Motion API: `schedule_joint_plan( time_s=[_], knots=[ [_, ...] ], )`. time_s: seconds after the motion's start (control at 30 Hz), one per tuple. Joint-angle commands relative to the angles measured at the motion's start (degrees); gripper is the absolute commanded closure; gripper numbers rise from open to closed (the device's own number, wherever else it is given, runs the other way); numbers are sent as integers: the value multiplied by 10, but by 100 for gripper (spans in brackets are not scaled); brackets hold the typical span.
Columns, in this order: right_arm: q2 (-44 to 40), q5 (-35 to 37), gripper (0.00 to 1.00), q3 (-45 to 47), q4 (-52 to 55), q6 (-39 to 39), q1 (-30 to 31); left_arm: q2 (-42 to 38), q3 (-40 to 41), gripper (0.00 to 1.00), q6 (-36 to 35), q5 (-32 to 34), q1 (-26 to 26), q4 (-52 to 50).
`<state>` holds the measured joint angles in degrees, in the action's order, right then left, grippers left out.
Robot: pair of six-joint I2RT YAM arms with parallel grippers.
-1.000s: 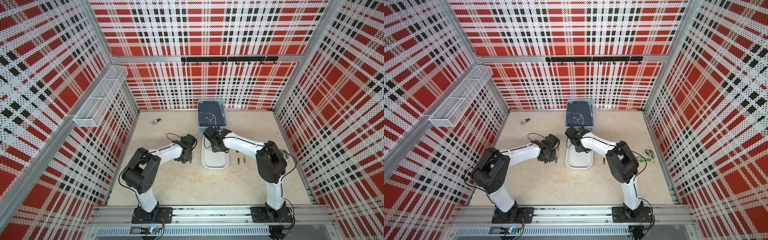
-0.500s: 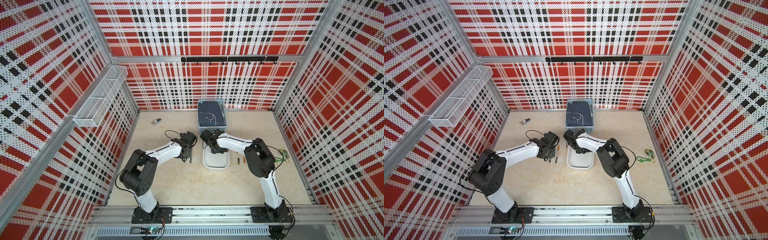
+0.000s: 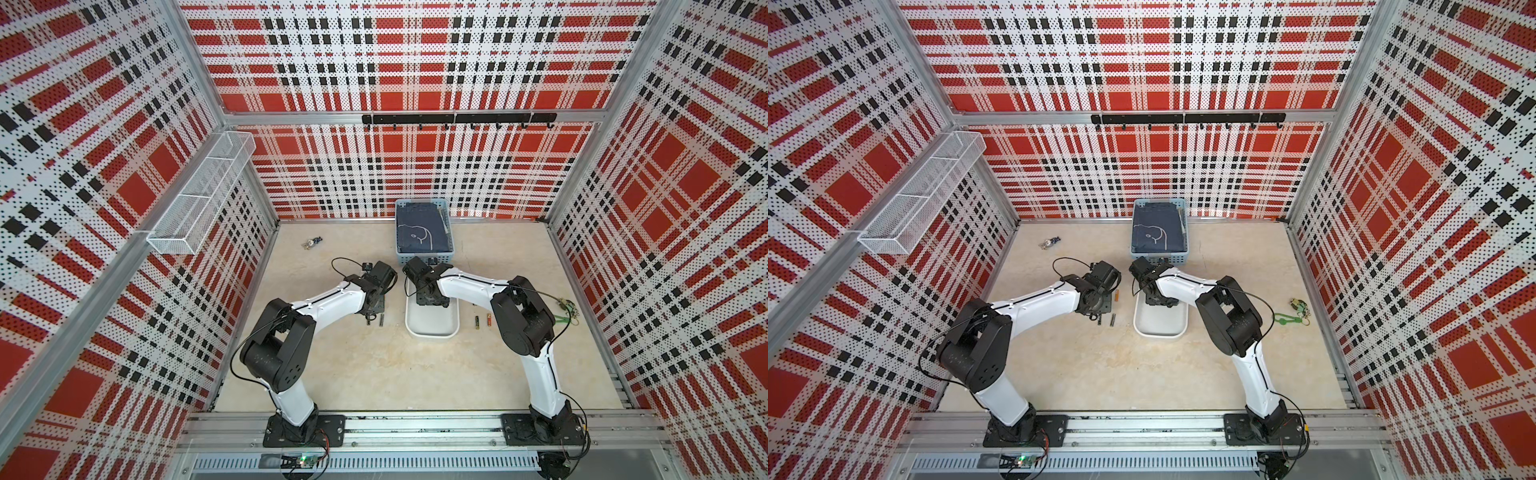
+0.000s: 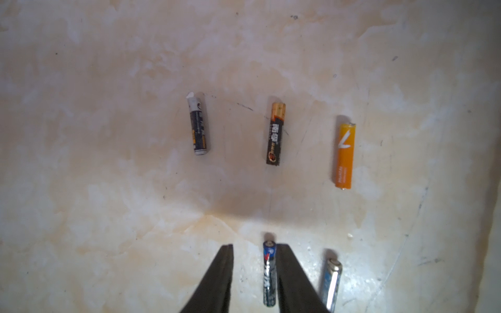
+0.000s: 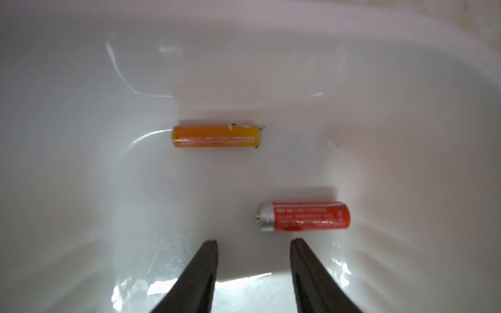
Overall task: Take the batteries out of the storage box
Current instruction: Pick up the battery from the storage box.
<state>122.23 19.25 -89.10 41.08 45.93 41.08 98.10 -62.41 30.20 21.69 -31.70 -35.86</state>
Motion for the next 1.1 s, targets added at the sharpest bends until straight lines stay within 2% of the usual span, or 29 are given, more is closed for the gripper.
schedule_joint_plan(
  time_s=[0.0, 0.23, 0.37, 0.47, 0.57, 0.7, 0.77, 0.83, 0.93, 1.07],
  knots=[
    [-11, -46, 50, 20, -8, 2, 0, 7, -16, 67, 1, 13, -4, -11],
    [-51, -33, 46, 25, 8, 5, -5, 15, -29, 67, -4, 16, -10, -13],
    [-70, -31, 46, 15, 20, -25, -13, 19, -40, 67, -7, 23, -15, -18],
    [-83, -44, 46, 13, 0, -112, -16, 13, -49, 67, -9, 27, -20, -16],
    [-118, -48, 45, 46, -36, -232, -21, -3, -55, 67, -14, 42, -29, -8],
    [-168, -133, 42, 98, -76, -323, -60, -42, -48, 67, -18, 52, -34, 23],
    [-162, -179, 42, 91, -63, -372, -76, -65, -36, 67, -15, 65, -35, 47],
    [-144, -186, 44, 76, -40, -419, -77, -91, -20, 67, -15, 71, -35, 78],
    [-115, -158, 49, 54, -22, -452, -78, -136, 12, 67, -17, 66, -34, 130],
    [-90, -141, 49, 34, -28, -473, -78, -169, 39, 65, -15, 42, -16, 154]
  ],
)
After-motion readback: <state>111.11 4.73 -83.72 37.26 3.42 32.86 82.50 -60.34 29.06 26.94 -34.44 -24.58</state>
